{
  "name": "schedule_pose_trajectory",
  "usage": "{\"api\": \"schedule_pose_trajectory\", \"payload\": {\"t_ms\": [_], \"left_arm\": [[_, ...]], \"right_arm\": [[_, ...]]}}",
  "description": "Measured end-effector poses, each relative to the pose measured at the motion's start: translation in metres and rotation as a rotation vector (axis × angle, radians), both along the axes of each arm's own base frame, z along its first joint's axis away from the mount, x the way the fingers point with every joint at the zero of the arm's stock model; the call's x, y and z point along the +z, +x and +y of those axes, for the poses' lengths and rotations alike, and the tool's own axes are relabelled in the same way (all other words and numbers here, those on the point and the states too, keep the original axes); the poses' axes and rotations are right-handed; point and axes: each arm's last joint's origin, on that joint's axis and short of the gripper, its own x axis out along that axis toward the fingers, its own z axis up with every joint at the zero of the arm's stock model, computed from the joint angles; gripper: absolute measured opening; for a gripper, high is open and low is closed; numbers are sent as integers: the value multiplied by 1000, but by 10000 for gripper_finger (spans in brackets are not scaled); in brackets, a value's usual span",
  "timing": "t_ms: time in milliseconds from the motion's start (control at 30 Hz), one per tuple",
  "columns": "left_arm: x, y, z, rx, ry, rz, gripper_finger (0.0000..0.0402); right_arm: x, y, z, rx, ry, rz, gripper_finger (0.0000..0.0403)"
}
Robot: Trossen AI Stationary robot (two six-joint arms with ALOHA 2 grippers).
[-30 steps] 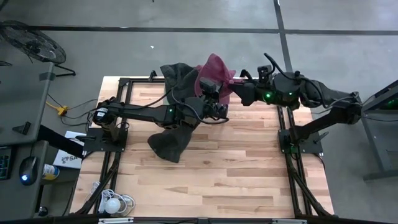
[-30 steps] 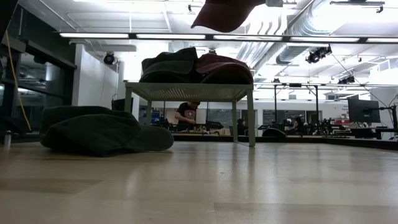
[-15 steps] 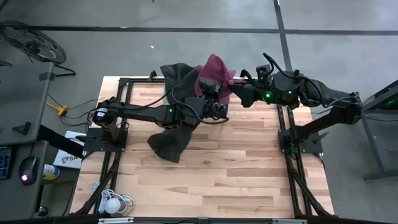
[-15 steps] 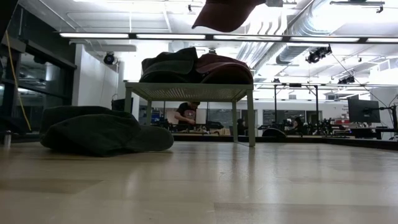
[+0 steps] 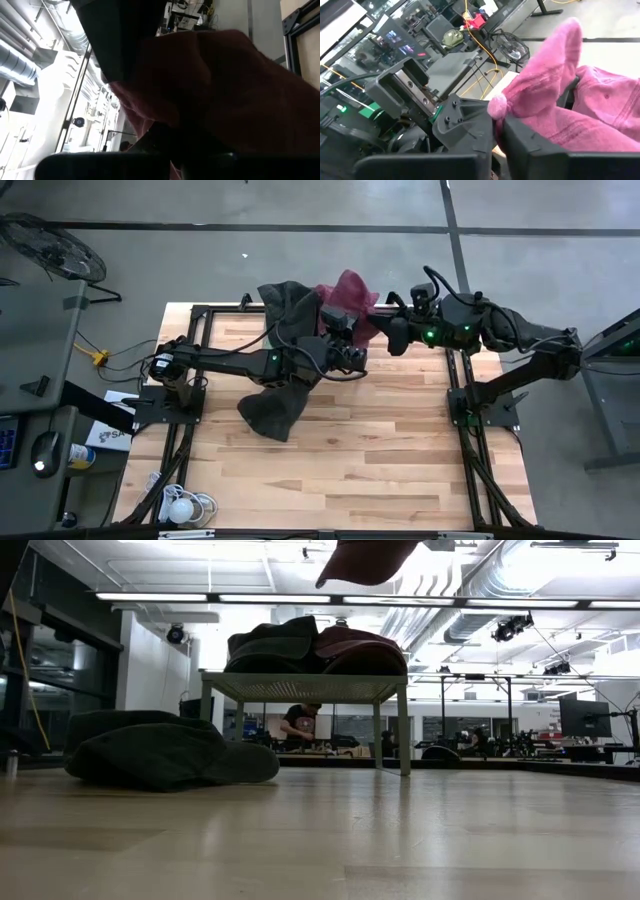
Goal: Pick & Place hat
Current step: Stack the red cap on the red caps on the shelf
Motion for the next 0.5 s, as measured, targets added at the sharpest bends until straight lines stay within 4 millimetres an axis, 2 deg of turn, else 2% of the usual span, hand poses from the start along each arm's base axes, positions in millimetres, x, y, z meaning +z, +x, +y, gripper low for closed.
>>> {"api": "schedule_pose_trajectory", "payload": {"t_ms": [67,367,500], "left_arm": [[0,0,0,0,0,0,4],[0,0,0,2,0,1,4],[0,0,0,-3,1,2,20]], "right_arm": [[0,0,0,2,-6,2,8],[0,0,0,5,-19,6,3],[0,0,0,9,-24,9,2]]}}
